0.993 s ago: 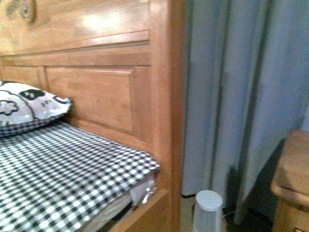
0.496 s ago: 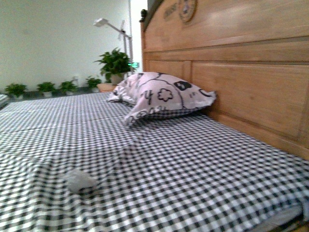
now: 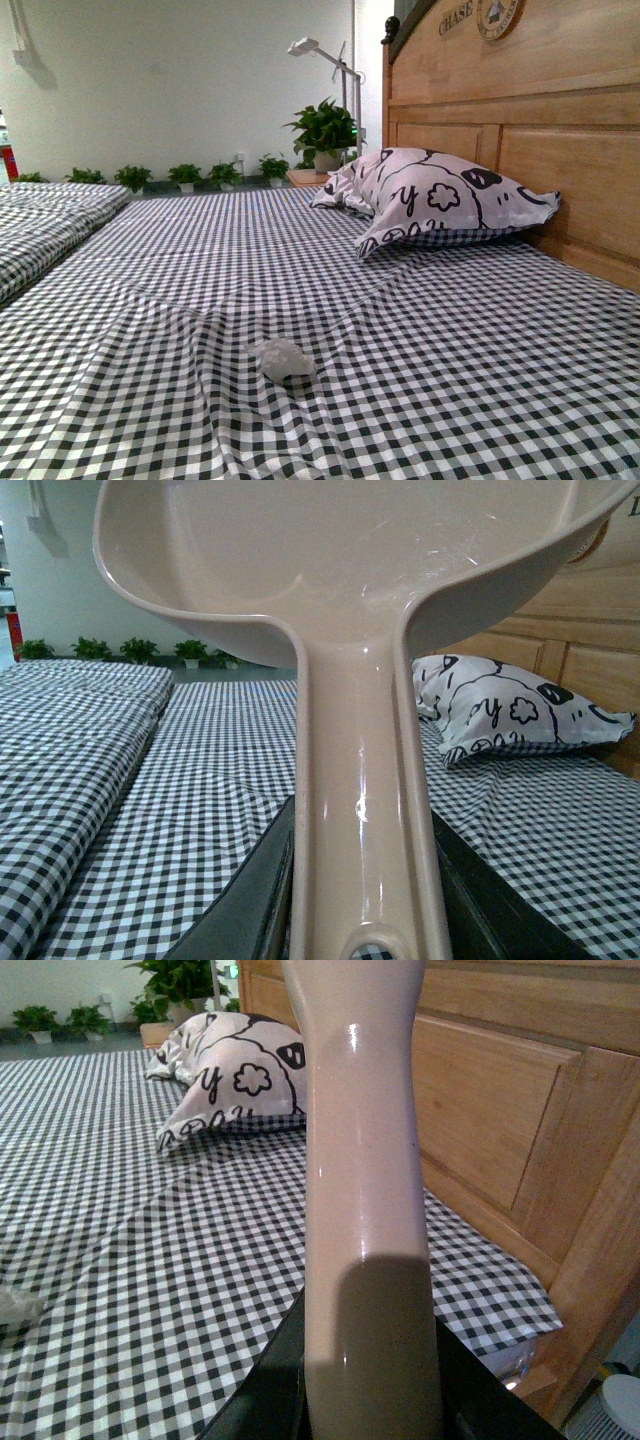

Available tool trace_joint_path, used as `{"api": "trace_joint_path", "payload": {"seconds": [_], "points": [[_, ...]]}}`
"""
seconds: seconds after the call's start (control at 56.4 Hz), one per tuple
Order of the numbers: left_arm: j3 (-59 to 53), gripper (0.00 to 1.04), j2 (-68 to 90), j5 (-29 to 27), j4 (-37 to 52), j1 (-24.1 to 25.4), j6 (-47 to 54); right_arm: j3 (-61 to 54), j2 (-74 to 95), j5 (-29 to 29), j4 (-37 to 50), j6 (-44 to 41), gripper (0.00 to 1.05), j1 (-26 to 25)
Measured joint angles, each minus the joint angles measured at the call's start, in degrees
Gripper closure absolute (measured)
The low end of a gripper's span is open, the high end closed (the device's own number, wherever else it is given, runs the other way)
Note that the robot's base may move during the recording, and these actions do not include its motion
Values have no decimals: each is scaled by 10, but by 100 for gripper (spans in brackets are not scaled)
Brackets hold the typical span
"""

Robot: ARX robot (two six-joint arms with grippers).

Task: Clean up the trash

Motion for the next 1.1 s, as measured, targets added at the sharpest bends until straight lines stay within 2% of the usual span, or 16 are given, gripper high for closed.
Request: {"api": "trace_joint_path", "payload": {"seconds": [0.071,0.106,0.16,0.319,0.461,0.603,0.833,1.099], "points": [[32,77,2,28,-110,23,-13,0,0,0,0,0,86,0],[49,77,12,67,-165,58,-11,0,0,0,0,0,86,0],[57,77,39,119,-202,110,-1,0,0,0,0,0,86,0],[80,77,172,273,-192,263,96,0,0,0,0,0,86,0],[124,77,304,405,-167,349,246,0,0,0,0,0,86,-1],[165,77,414,483,-168,380,407,0,0,0,0,0,86,-1],[188,77,505,501,-209,391,549,0,0,0,0,0,86,-1],[220,77,584,517,-208,391,576,0,0,0,0,0,86,-1]]}}
